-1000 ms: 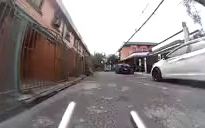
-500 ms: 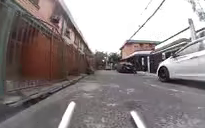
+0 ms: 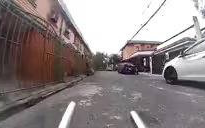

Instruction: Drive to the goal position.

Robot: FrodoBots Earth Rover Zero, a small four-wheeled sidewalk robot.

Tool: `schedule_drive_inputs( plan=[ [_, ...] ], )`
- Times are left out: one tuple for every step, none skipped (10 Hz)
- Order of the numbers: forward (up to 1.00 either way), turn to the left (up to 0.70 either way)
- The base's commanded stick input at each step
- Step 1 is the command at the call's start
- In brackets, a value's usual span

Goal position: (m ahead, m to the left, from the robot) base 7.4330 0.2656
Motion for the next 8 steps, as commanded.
schedule_drive_inputs(
  plan=[
    [0.85, 0.00],
    [0.85, 0.00],
    [0.85, 0.00],
    [0.85, 0.00],
    [0.85, 0.00],
    [0.85, 0.00],
    [0.85, 0.00],
    [0.85, 0.00]
  ],
)
